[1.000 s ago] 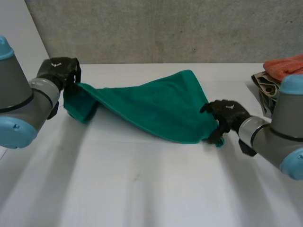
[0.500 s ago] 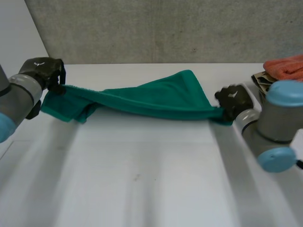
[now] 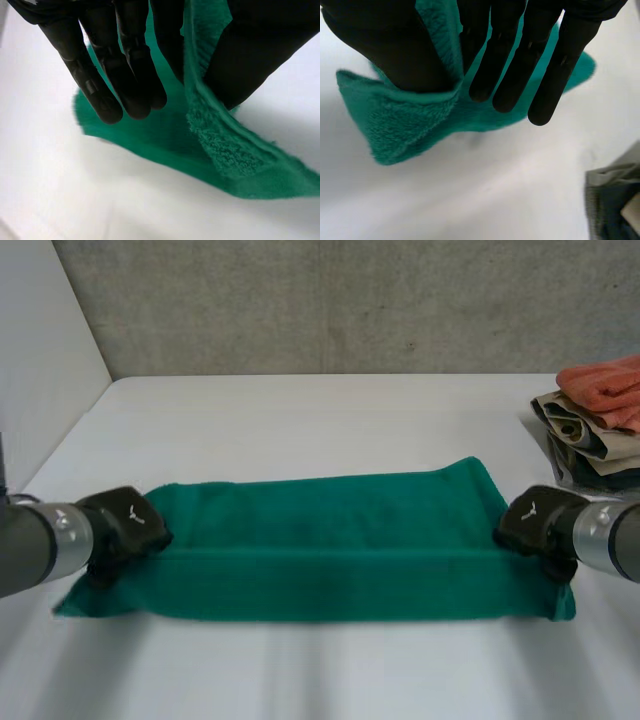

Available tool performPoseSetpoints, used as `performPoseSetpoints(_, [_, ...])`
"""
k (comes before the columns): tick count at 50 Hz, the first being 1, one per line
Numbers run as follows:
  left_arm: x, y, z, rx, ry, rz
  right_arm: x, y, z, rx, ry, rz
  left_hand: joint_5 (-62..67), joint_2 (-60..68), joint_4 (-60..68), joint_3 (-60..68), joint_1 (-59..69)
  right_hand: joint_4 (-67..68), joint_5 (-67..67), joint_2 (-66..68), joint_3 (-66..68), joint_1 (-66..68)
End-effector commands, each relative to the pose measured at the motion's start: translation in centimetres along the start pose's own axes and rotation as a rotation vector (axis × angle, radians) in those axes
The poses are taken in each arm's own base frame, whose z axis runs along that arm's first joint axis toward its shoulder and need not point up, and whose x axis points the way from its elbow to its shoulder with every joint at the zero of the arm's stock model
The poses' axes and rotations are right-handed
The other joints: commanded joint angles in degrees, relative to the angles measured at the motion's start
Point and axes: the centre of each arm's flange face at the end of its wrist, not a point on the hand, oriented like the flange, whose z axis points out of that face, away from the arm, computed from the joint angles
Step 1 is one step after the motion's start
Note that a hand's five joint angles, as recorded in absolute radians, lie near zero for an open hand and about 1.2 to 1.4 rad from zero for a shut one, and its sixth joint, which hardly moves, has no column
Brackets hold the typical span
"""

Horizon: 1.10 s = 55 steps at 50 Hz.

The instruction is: Fold the laundry.

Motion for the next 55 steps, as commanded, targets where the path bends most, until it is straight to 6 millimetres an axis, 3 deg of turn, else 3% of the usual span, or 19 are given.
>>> performPoseSetpoints(1, [-6.9,-2.5,5.8,0.016,-0.368,0.014,2.4,-2.0,4.9,-0.009,0.145,-0.044,13.9,11.5,11.3,11.6,12.5,11.7,12.7,12.5,12.2,14.8])
performPoseSetpoints(4, [-9.3,-4.1,6.6,0.075,-0.465,0.011,4.6,-3.6,6.3,0.026,0.264,-0.056,13.9,11.5,11.3,11.6,12.5,11.7,12.7,12.5,12.2,14.8])
performPoseSetpoints(5, [-11.4,-5.5,6.5,0.134,-0.547,0.003,6.5,-5.1,6.9,0.076,0.368,-0.058,13.9,11.5,11.3,11.6,12.5,11.7,12.7,12.5,12.2,14.8])
performPoseSetpoints(7, [-13.4,-7.1,6.1,0.213,-0.636,-0.016,8.9,-6.8,7.1,0.150,0.490,-0.048,13.9,11.5,11.3,11.6,12.5,11.7,12.7,12.5,12.2,14.8])
performPoseSetpoints(8, [-16.0,-8.6,4.9,0.309,-0.753,-0.060,11.5,-9.0,6.5,0.260,0.627,-0.012,13.9,11.5,11.3,11.6,12.5,11.7,12.7,12.5,12.2,14.8])
performPoseSetpoints(9, [-17.3,-9.3,4.0,0.365,-0.818,-0.091,12.9,-10.0,6.0,0.323,0.698,0.019,13.9,11.5,11.3,11.6,12.5,11.7,12.7,12.5,12.2,14.8])
performPoseSetpoints(10, [-19.8,-10.4,1.9,0.474,-0.949,-0.172,15.5,-11.6,4.7,0.457,0.823,0.097,13.9,11.5,11.3,11.6,12.5,11.7,12.7,12.5,12.2,14.8])
performPoseSetpoints(12, [-22.0,-10.8,-0.1,0.580,-1.062,-0.267,17.5,-12.8,3.3,0.590,0.915,0.180,13.9,11.5,11.3,11.6,12.5,11.7,12.7,12.5,12.2,14.8])
performPoseSetpoints(13, [-23.6,-11.3,-2.1,0.702,-1.152,-0.355,19.1,-13.3,2.3,0.702,0.980,0.251,13.9,11.5,11.3,11.6,12.5,11.7,12.7,12.5,12.2,14.8])
performPoseSetpoints(17, [-25.4,-11.8,-4.6,0.945,-1.255,-0.496,21.1,-14.3,-0.4,0.945,1.069,0.374,13.9,11.5,11.3,11.6,12.5,11.7,12.7,12.5,12.2,14.8])
performPoseSetpoints(24, [-25.2,-10.0,-2.3,0.870,-1.228,-0.521,19.9,-13.8,0.5,0.952,1.041,0.327,13.9,11.5,11.3,11.6,12.5,11.7,12.7,12.5,12.2,14.8])
performPoseSetpoints(32, [-22.9,-7.0,3.2,0.735,-1.087,-0.581,18.3,-12.3,3.8,0.886,0.938,0.332,13.9,11.5,11.3,11.6,12.5,11.7,12.7,12.5,12.2,14.8])
performPoseSetpoints(36, [-19.6,-6.2,6.8,0.684,-0.941,-0.573,15.7,-11.1,6.9,0.815,0.786,0.321,13.9,11.5,11.3,11.6,12.5,11.7,12.7,12.5,12.2,14.8])
performPoseSetpoints(37, [-18.0,-5.9,8.3,0.664,-0.873,-0.559,14.5,-10.4,8.0,0.780,0.726,0.323,13.9,11.5,11.3,11.6,12.5,11.7,12.7,12.5,12.2,14.8])
performPoseSetpoints(40, [-15.7,-5.3,10.1,0.623,-0.779,-0.536,12.9,-9.0,9.8,0.706,0.657,0.336,13.9,11.5,11.3,11.6,12.5,11.7,12.7,12.5,12.2,14.8])
performPoseSetpoints(45, [-10.2,-2.8,13.3,0.476,-0.591,-0.470,9.4,-4.9,12.6,0.476,0.519,0.322,13.9,11.5,11.3,11.6,12.5,11.7,12.7,12.5,12.2,14.8])
performPoseSetpoints(51, [-6.0,0.1,13.4,0.306,-0.417,-0.440,5.5,-2.3,11.7,0.274,0.344,0.252,13.9,11.5,11.3,11.6,12.5,11.7,12.7,12.5,12.2,14.8])
performPoseSetpoints(55, [-3.1,2.2,11.2,0.139,-0.253,-0.421,4.6,-1.4,8.6,0.174,0.278,0.210,13.9,11.5,11.3,11.6,12.5,11.7,12.7,12.5,12.2,14.8])
